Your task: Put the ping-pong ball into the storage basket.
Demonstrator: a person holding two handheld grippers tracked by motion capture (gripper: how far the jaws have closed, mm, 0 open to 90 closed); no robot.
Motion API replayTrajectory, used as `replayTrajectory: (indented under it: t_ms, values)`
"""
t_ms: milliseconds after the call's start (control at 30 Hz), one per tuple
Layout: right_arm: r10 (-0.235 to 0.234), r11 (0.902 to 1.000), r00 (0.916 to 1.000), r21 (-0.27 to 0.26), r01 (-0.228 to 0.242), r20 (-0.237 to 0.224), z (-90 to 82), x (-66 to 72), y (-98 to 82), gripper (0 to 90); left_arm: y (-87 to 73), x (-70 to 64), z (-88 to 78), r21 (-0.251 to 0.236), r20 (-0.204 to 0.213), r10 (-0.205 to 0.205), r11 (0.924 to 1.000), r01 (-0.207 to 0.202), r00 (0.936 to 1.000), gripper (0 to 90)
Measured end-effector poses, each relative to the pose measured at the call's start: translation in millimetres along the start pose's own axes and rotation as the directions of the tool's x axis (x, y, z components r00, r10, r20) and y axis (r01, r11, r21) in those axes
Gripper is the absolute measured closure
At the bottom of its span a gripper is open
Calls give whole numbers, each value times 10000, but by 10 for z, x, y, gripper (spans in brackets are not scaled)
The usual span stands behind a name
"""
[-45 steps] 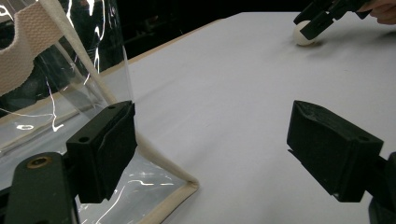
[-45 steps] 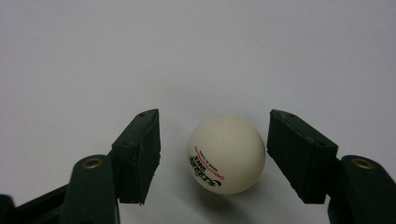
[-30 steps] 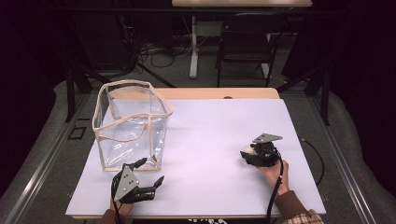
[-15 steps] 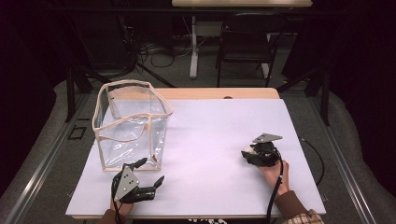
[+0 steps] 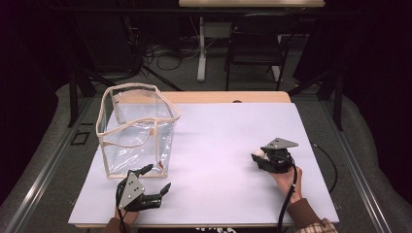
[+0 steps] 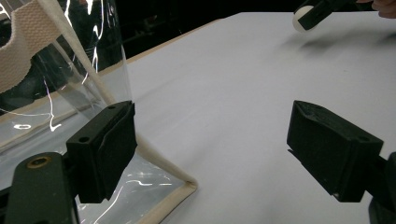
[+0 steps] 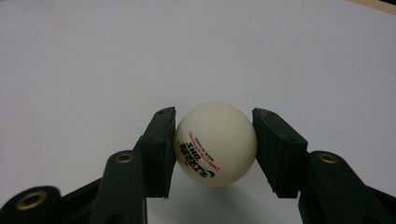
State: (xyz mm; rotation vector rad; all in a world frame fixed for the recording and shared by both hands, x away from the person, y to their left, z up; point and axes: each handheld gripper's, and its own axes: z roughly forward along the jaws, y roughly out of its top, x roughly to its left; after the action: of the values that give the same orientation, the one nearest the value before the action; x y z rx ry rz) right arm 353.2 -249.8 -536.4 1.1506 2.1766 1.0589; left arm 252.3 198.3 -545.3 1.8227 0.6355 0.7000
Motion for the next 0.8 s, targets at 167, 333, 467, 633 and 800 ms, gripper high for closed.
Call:
replayTrajectory:
  t_ms: [167,333,467,633,800]
  values:
    - [-126,9990,9999,-438,125,-12,-94,4,58,508,-2,-2,5,33,38,-28,10000,28,10000,159]
    - [-200,9973,9998,-703,198,-24,-152,12,98,508,-2,-5,5,43,42,-13,10000,13,10000,159]
    - [-325,9957,9995,-865,323,-2,-195,32,129,508,-3,-2,9,51,57,-6,10000,6,10000,159]
    - [-356,9942,9994,-1012,355,14,-233,43,148,508,-3,-3,8,80,46,16,10000,-16,10000,159]
    - [-421,9909,9991,-1274,426,71,-287,50,176,508,-2,-2,6,58,72,5,10000,-6,10000,159]
